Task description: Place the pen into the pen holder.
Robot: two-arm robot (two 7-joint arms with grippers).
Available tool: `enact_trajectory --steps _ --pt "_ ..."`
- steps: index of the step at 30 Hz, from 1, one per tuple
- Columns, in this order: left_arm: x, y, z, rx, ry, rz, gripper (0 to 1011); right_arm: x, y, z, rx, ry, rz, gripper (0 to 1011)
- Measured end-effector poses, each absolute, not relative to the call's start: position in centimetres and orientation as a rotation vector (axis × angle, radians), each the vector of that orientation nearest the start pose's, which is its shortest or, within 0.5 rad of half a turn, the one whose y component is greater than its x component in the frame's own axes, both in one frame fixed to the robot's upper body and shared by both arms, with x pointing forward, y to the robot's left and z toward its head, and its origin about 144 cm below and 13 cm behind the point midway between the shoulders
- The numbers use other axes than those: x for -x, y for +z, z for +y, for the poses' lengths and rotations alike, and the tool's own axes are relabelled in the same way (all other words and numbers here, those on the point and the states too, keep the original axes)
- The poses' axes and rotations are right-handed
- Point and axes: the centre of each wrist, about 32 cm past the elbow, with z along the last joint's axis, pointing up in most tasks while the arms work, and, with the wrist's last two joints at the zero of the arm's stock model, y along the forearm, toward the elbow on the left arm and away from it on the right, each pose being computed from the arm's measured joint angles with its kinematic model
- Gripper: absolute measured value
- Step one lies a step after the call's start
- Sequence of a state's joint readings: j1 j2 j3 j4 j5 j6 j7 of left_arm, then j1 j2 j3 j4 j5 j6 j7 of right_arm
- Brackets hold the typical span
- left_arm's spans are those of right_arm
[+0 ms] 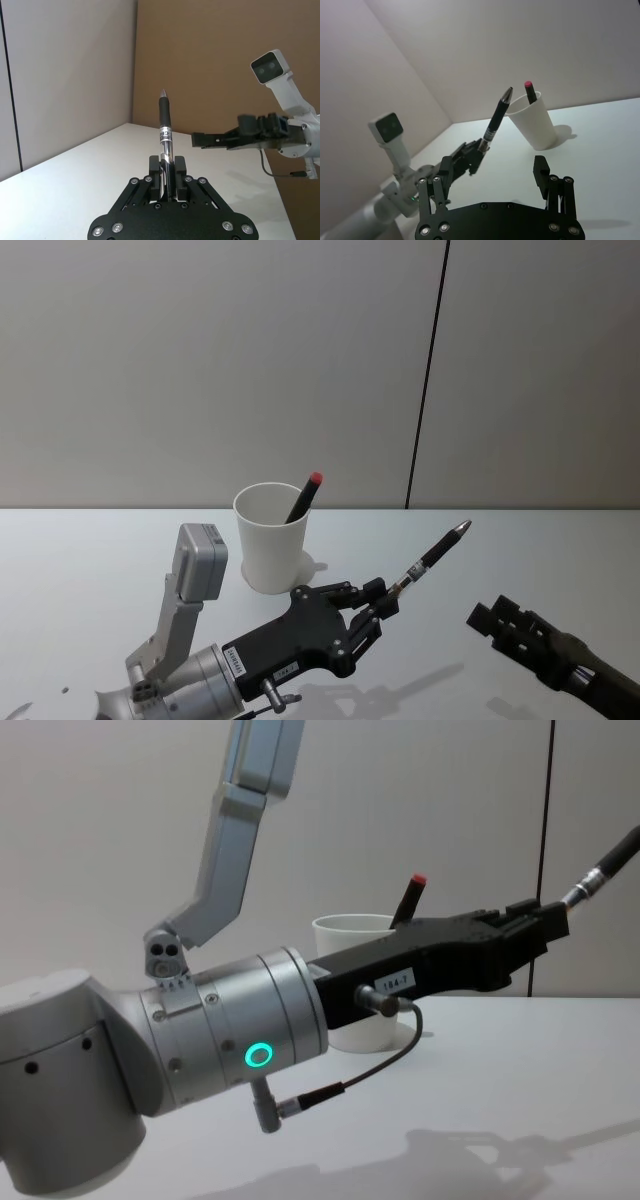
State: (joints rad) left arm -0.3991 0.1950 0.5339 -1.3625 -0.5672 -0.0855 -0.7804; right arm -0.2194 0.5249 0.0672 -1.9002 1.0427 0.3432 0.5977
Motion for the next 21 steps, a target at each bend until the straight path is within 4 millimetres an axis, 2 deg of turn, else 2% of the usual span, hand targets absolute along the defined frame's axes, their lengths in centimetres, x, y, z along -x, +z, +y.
enact_trajectory --steps 11,21 --pt "-53.6 119.0 13.8 0.25 0.326 0.011 180 -40.5 121.6 -34.2 -0.463 -0.675 0.589 1001" --pt "-53.6 119.0 13.8 0.25 0.327 0.011 180 -41.3 121.8 -33.0 -0.597 -0.668 0.681 1001"
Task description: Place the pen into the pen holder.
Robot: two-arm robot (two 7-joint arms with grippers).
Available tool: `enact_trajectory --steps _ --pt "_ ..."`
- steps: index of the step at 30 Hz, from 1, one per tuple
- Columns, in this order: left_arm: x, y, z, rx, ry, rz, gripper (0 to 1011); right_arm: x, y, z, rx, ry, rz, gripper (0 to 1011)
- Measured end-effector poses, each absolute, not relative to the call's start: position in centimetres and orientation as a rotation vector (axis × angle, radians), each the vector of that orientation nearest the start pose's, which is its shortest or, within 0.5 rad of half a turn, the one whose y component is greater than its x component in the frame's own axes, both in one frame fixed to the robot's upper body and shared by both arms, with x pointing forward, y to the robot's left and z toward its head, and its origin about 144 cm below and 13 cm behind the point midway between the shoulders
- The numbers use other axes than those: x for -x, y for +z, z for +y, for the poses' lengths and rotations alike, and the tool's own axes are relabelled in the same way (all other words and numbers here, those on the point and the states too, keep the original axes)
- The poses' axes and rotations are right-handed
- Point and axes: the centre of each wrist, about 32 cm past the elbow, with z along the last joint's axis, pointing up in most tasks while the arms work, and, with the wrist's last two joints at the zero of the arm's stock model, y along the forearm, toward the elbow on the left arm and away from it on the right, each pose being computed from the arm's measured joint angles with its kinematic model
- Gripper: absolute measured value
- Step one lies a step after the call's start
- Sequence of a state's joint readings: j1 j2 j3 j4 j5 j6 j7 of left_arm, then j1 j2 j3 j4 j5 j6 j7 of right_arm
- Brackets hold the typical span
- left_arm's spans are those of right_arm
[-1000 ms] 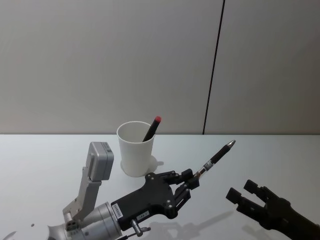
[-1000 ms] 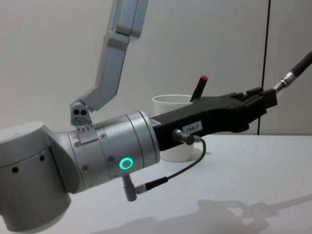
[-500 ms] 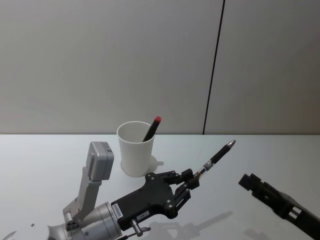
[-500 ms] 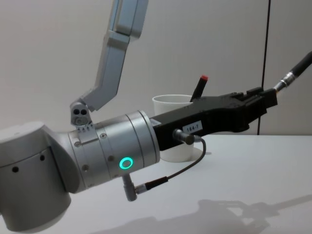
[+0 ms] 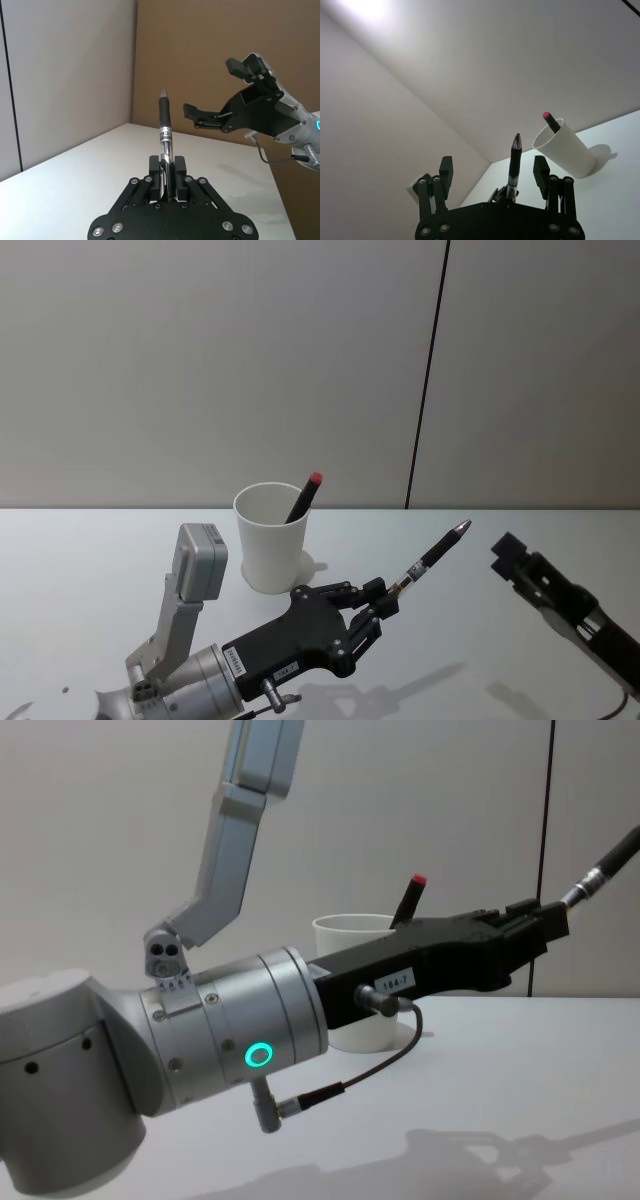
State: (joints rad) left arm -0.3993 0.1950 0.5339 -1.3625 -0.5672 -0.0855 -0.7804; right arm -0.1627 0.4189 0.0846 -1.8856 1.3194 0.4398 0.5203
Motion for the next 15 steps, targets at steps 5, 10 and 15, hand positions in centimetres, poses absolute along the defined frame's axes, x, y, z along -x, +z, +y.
enact_trajectory --steps 5,10,15 --pt "-53.6 119.0 13.8 0.25 0.327 0.011 180 -41.9 122.0 -32.1 -0.626 -0.67 0.714 1001" --pt "-53.6 119.0 13.8 0.25 0.327 0.011 180 -42.3 122.0 -31.4 -0.632 -0.667 0.736 1001" --pt "-53.6 119.0 13.8 0.25 0.327 0.011 180 -42.8 121.9 -30.8 -0.628 -0.67 0.754 1001"
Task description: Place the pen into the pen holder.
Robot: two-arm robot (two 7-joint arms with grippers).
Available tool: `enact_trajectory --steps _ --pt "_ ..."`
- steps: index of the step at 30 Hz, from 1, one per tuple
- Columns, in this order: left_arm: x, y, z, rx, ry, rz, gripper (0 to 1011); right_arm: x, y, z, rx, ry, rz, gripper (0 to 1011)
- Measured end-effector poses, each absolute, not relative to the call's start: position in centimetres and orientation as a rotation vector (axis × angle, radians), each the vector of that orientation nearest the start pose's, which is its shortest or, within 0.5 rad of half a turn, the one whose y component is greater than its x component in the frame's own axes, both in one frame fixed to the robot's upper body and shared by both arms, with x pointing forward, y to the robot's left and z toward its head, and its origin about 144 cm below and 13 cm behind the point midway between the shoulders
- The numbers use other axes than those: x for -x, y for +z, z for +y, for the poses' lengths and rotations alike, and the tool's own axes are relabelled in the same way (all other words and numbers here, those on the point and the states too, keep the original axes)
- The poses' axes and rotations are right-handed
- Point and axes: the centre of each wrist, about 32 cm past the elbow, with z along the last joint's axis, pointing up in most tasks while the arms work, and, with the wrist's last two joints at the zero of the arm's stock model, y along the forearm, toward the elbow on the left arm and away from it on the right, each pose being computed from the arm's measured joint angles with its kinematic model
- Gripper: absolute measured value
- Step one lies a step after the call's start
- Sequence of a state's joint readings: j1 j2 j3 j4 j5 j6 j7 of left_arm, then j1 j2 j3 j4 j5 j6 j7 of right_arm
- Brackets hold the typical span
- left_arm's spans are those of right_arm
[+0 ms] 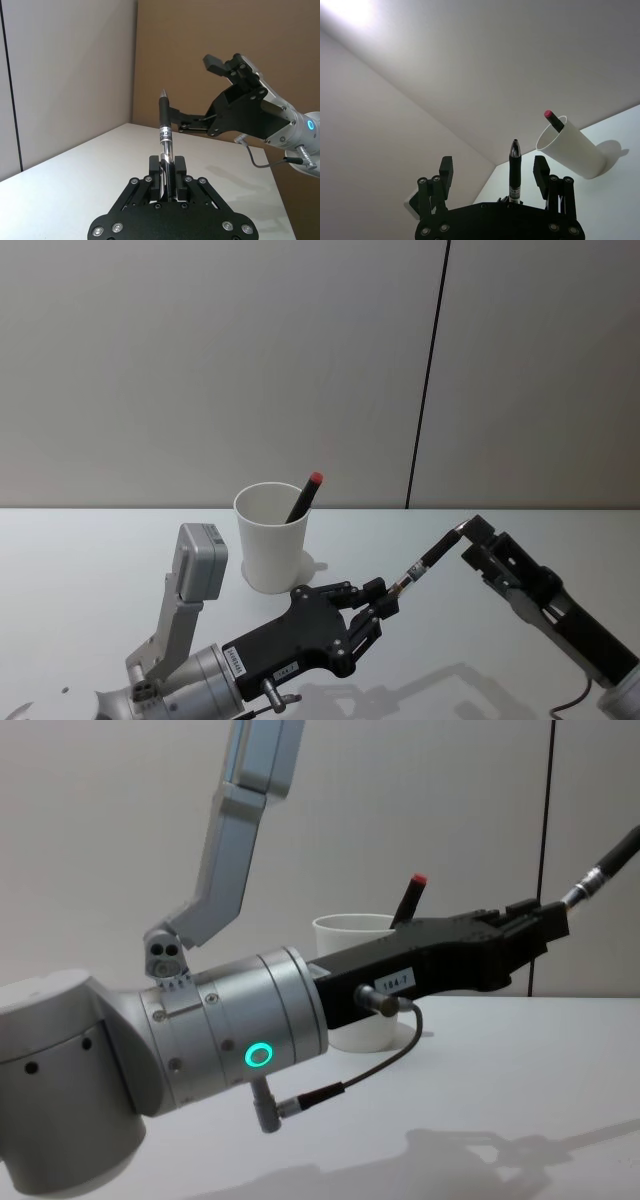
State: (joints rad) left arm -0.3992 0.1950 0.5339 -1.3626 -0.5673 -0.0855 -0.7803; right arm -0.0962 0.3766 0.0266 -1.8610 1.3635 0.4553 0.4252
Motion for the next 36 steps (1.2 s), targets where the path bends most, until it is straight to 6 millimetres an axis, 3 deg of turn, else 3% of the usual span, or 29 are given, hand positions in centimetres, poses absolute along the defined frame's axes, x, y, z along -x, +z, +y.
enact_trajectory --steps 36 --pt "-53.6 119.0 13.8 0.25 0.327 0.011 180 -44.8 121.4 -27.4 -0.604 -0.739 0.776 1001"
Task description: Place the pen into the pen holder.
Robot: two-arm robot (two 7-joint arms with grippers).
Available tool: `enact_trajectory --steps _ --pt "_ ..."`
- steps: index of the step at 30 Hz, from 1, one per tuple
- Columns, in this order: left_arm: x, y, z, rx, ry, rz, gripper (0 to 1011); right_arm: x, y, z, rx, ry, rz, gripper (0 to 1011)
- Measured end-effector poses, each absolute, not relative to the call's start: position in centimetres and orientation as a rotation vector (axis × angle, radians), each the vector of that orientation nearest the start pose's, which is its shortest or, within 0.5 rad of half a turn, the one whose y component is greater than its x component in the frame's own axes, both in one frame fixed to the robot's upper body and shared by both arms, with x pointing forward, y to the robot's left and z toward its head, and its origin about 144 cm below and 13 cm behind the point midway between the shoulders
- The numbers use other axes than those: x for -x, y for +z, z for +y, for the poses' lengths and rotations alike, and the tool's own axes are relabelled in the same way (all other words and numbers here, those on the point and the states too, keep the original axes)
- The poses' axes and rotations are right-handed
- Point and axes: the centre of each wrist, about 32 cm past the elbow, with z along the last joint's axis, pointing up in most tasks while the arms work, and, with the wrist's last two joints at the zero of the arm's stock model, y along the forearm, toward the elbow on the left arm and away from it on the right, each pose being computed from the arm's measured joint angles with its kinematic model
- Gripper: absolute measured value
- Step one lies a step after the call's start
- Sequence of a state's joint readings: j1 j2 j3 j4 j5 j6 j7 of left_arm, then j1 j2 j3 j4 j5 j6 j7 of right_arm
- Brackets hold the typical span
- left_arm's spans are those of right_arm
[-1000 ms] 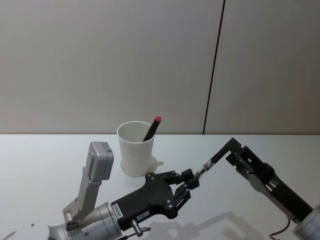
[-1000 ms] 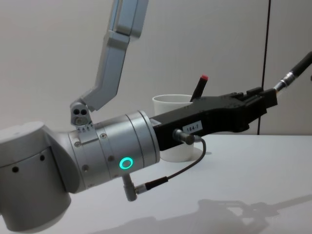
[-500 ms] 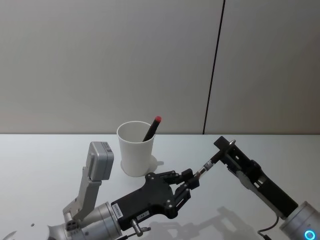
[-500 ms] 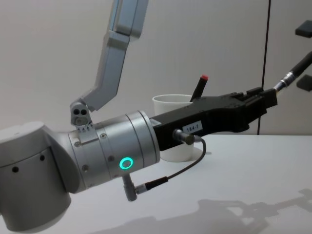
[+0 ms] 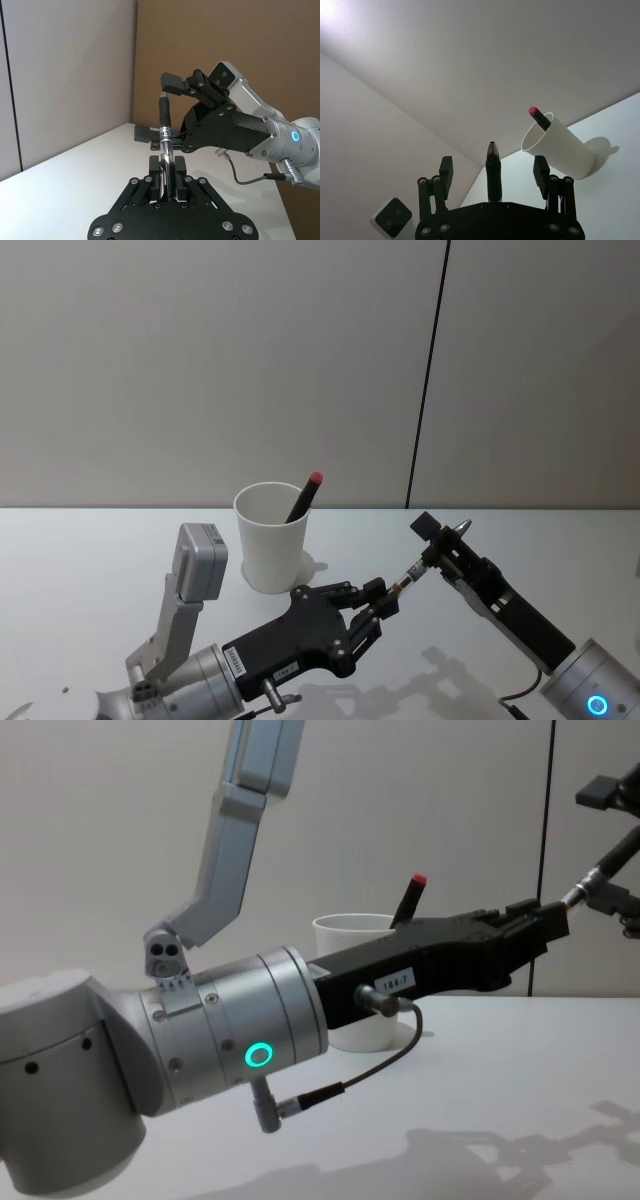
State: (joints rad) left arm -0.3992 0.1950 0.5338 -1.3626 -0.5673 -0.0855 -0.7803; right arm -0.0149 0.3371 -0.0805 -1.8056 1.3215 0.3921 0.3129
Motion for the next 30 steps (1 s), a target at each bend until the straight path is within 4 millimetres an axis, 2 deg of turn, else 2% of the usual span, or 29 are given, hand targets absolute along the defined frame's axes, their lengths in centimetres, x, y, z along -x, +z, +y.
enact_trajectory --steps 10,21,24,30 --pt "-53.6 119.03 13.84 0.25 0.327 0.011 180 -44.85 121.34 -27.03 -0.599 -0.759 0.776 993" --pt "-53.6 119.03 13.84 0.25 0.327 0.011 180 -44.87 121.33 -26.82 -0.596 -0.768 0.776 728" --pt "-53.6 119.03 13.84 0.25 0.327 0.011 180 -44.88 121.33 -26.79 -0.595 -0.77 0.776 587" --pt "-53.6 119.04 13.84 0.25 0.327 0.011 180 -44.88 121.34 -26.76 -0.595 -0.771 0.775 401"
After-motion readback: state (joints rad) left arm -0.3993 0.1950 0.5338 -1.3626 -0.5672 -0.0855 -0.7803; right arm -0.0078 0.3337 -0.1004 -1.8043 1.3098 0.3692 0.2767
